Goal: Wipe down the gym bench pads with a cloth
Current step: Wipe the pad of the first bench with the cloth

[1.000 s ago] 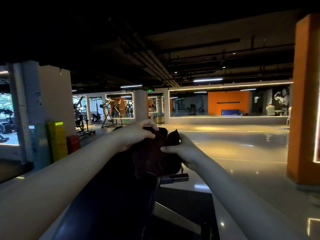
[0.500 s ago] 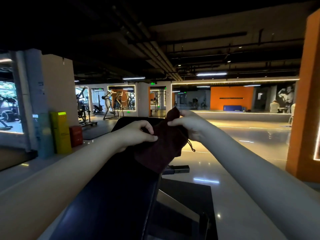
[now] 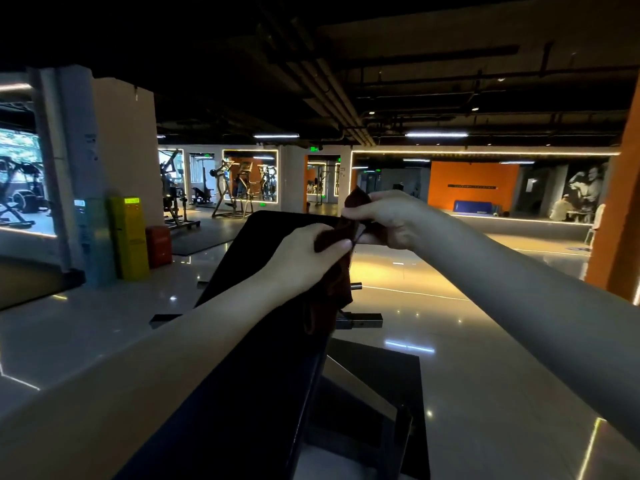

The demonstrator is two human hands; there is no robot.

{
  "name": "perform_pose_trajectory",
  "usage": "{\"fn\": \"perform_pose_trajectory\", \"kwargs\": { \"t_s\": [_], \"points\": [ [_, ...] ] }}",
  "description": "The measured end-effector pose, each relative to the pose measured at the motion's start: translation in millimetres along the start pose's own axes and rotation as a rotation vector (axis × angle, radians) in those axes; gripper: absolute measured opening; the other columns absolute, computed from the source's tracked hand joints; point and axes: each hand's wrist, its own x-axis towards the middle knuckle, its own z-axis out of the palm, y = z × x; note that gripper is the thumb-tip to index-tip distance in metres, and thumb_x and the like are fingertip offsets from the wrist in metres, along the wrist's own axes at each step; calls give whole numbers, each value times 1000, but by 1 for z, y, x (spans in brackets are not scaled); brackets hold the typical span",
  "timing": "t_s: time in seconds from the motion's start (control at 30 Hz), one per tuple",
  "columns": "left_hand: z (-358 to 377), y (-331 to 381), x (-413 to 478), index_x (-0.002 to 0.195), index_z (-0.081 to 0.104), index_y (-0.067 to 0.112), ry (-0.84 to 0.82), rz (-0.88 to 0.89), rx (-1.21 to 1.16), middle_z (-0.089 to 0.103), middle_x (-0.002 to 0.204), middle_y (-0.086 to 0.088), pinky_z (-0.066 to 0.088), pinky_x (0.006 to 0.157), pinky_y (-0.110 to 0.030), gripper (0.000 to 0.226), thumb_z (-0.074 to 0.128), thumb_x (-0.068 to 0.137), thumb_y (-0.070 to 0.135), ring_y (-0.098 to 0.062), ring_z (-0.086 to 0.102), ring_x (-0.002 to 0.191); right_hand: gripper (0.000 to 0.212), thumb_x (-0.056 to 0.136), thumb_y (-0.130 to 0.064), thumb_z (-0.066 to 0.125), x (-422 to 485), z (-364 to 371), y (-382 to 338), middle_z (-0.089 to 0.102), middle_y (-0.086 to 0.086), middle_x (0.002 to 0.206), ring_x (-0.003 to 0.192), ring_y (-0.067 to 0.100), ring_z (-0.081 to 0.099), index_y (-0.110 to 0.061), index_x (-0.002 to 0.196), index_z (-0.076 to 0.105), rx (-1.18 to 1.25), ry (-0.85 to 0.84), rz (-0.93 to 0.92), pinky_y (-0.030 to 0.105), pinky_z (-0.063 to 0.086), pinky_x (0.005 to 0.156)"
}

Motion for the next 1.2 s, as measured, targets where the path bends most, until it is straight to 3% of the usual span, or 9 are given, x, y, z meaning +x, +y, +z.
{"fn": "perform_pose_trajectory", "kwargs": {
  "t_s": [0.17, 0.37, 0.57, 0.63, 0.7, 0.83, 0.97, 1.03, 1.2],
  "points": [
    [-4, -18, -8, 106, 69, 12, -102, -237, -467, 71, 108, -9, 56, 89, -42, 32, 45, 101, 32, -20, 68, 102, 16, 83, 1, 69, -3, 0, 13, 66, 14, 94, 77, 21, 66, -6, 94, 60, -79, -5, 38, 20, 52, 43],
    [6, -32, -14, 99, 69, 17, -50, -411, -816, 71, 111, -4, 57, 80, -32, 25, 46, 101, 28, -16, 67, 102, 16, 83, 0, 69, -3, 2, 26, 64, 9, 85, 73, 17, 63, -8, 87, 57, -73, 34, 43, 17, 44, 38],
    [22, -30, -7, 90, 68, 15, 44, -602, -1098, 73, 81, -4, 59, 54, -29, 13, 56, 96, 17, -12, 70, 67, 24, 79, -4, 73, -5, 5, 50, 68, 6, 98, 92, 18, 66, -12, 96, 59, -24, -122, -32, 22, 54, 57],
    [29, -27, -2, 82, 65, 11, 88, -669, -1125, 71, 68, -4, 57, 47, -27, 11, 62, 92, 13, -12, 68, 56, 28, 77, -5, 75, -6, 4, 55, 67, 9, 101, 98, 23, 66, -13, 98, 58, -67, -178, -81, 27, 57, 71],
    [35, -22, 5, 82, 65, 10, 69, -735, -1097, 70, 75, -6, 58, 53, -29, 8, 67, 88, 16, -16, 68, 65, 35, 75, -11, 79, -8, 3, 59, 65, 9, 106, 101, 24, 65, -15, 103, 58, -198, -210, -141, 32, 56, 83],
    [50, -12, 20, 96, 63, 13, 3, -734, -1075, 69, 94, -7, 58, 61, -33, 12, 66, 90, 23, -20, 66, 83, 55, 69, -13, 85, -11, -5, 61, 59, -1, 99, 92, 14, 61, -14, 114, 54, -609, -145, -276, 28, 55, 77],
    [66, -2, 36, 113, 64, 7, -63, -707, -1134, 70, 108, -12, 59, 75, -38, 26, 66, 90, 21, -27, 69, 96, 52, 72, 6, 77, -2, -39, 57, 61, 18, 109, 99, 30, 63, -9, 115, 53, -489, -61, -214, 41, 58, 82],
    [76, 4, 44, 115, 62, 6, -81, -679, -1135, 70, 109, -14, 59, 79, -38, 32, 69, 86, 18, -28, 69, 98, 45, 75, 13, 71, 5, -63, 55, 61, 24, 112, 101, 33, 64, -7, 112, 55, -413, -42, -189, 35, 58, 79],
    [107, 23, 62, 117, 59, -2, -163, -589, -947, 69, 108, -17, 60, 74, -29, 41, 71, 77, -1, -22, 71, 90, 33, 79, 16, 61, 21, -116, 52, 64, 19, 111, 102, 32, 63, -13, 94, 63, -328, 46, -177, 34, 57, 80]
  ]
}}
